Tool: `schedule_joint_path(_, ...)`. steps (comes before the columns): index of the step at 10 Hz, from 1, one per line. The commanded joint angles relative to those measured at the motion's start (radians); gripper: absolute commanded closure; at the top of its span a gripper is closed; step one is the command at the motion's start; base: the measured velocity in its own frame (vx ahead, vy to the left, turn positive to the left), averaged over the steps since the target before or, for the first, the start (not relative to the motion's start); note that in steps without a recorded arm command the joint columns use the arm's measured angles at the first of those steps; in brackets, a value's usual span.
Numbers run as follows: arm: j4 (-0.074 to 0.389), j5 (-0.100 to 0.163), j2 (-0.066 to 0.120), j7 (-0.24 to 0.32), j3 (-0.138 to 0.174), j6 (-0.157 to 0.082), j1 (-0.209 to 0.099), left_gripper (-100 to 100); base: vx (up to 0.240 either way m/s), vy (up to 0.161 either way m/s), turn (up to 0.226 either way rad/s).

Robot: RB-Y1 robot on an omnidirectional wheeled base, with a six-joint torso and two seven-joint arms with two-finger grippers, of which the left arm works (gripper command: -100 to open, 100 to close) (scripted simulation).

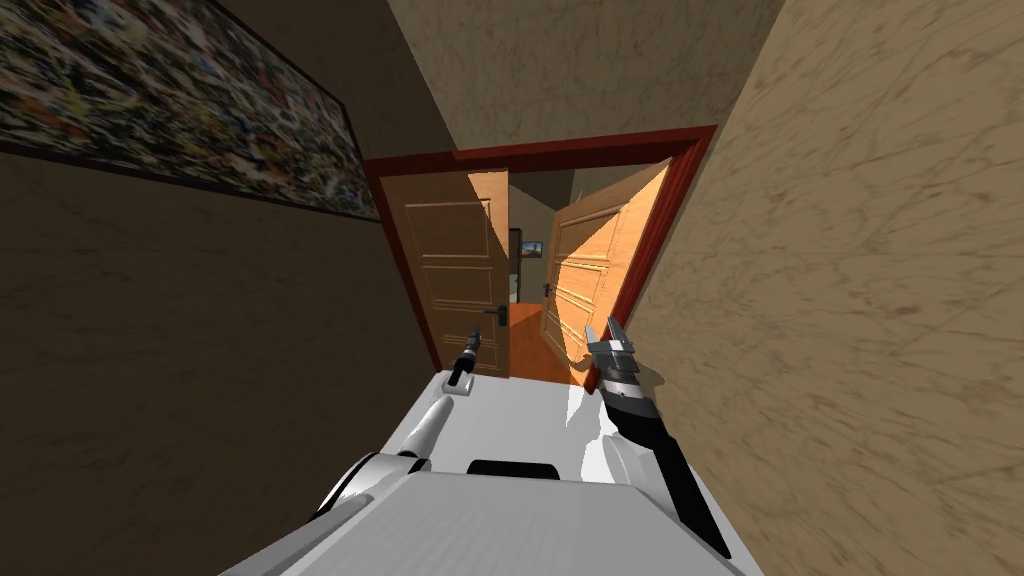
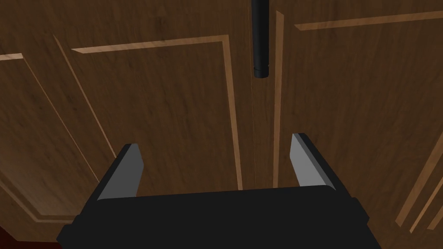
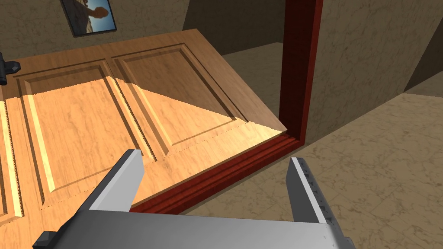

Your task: Push the door open

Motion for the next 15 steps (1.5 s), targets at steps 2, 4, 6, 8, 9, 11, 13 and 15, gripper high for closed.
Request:
schedule_joint_path(2, 0.062, 0.004, 0.0, 0.008, 0.002, 0.002, -0.037, -100, 0.064, -0.007, -0.019)
schedule_joint_path(4, 0.109, 0.006, -0.001, 0.015, 0.003, 0.006, -0.066, -100, 0.085, -0.008, -0.023)
schedule_joint_path(6, 0.149, 0.009, -0.002, 0.02, 0.004, 0.01, -0.091, -100, 0.084, -0.003, -0.02)
schedule_joint_path(8, 0.186, 0.011, -0.003, 0.025, 0.005, 0.014, -0.114, -100, 0.087, -0.008, -0.018)
schedule_joint_path(9, 0.2, 0.012, -0.004, 0.027, 0.005, 0.015, -0.123, -100, 0.068, -0.001, -0.013)
schedule_joint_path(11, 0.246, 0.015, -0.006, 0.034, 0.006, 0.019, -0.152, -100, 0.09, 0.004, -0.022)
schedule_joint_path(13, 0.247, 0.015, -0.005, 0.029, 0.01, 0.012, -0.15, -100, 0.078, -0.006, -0.013)
schedule_joint_path(15, 0.248, 0.016, -0.003, 0.028, 0.013, 0.01, -0.149, -100, 0.207, -0.011, -0.02)
